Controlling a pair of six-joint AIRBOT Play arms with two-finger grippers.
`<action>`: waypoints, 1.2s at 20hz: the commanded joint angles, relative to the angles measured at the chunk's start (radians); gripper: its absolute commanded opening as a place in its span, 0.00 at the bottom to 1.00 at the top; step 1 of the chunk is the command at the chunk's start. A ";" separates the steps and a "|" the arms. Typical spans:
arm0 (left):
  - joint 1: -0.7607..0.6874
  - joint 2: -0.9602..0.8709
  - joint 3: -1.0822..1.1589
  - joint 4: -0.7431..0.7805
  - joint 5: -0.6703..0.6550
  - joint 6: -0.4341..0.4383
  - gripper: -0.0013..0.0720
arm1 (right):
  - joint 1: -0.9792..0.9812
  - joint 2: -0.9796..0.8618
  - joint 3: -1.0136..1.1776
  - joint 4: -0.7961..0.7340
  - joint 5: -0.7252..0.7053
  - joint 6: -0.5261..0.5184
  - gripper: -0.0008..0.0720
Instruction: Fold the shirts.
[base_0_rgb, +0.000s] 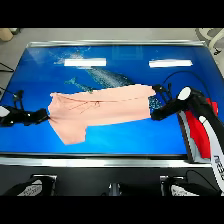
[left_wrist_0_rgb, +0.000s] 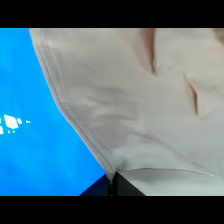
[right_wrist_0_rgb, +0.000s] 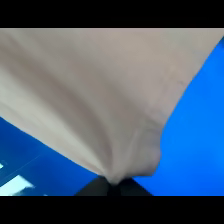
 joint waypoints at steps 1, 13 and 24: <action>0.000 0.087 0.108 -0.044 0.003 0.045 0.05 | 0.000 0.106 0.086 -0.027 -0.026 -0.049 0.03; 0.000 0.354 1.165 -0.224 0.263 0.076 0.05 | 0.000 0.428 0.940 -0.167 -0.286 -0.053 0.04; 0.001 0.262 1.164 -0.144 -0.032 -0.054 0.05 | 0.000 0.395 0.939 -0.272 0.095 0.014 0.04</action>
